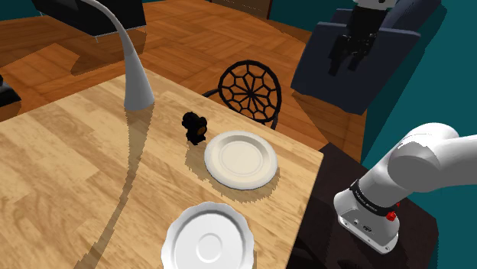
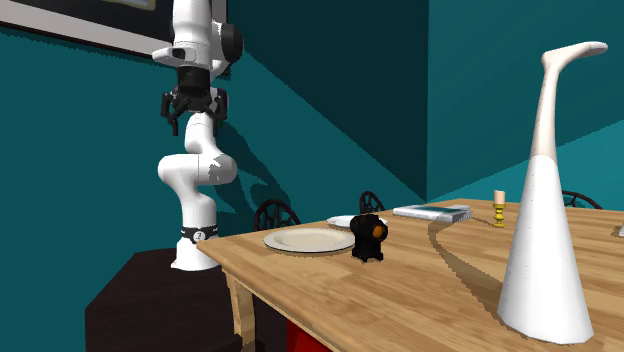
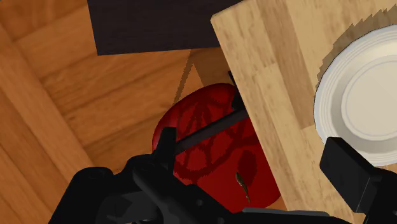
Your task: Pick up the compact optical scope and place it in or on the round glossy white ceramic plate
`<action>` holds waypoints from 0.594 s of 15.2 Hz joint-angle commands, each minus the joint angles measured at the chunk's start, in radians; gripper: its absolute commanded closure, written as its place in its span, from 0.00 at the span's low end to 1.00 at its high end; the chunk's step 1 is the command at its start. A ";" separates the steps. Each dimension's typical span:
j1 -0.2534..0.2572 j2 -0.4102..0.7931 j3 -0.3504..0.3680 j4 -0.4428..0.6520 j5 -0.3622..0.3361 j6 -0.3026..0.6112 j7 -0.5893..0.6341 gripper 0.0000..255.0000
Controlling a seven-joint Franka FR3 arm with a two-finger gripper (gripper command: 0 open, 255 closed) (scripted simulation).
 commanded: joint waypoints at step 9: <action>0.057 0.160 0.129 -0.006 0.081 0.201 0.108 0.00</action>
